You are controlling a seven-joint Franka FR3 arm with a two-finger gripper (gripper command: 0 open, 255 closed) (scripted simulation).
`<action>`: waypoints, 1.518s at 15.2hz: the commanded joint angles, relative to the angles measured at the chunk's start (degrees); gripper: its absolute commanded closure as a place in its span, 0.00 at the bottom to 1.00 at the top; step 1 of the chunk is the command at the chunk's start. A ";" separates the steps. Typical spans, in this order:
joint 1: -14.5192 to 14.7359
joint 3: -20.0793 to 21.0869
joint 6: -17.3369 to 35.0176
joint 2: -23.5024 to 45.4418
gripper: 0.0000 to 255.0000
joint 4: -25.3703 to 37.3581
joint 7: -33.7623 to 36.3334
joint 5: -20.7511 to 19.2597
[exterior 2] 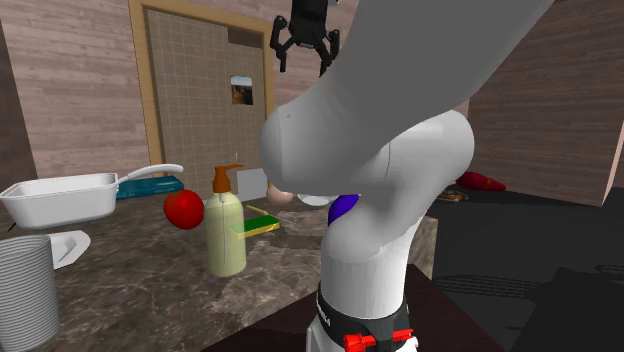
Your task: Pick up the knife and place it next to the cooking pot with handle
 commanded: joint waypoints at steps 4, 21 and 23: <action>0.76 1.12 6.06 2.76 0.00 -3.00 -1.13 -0.25; 3.46 7.60 39.29 30.40 0.00 -6.99 -4.34 -4.77; 3.52 8.34 42.60 34.62 0.00 -5.96 -4.05 -6.17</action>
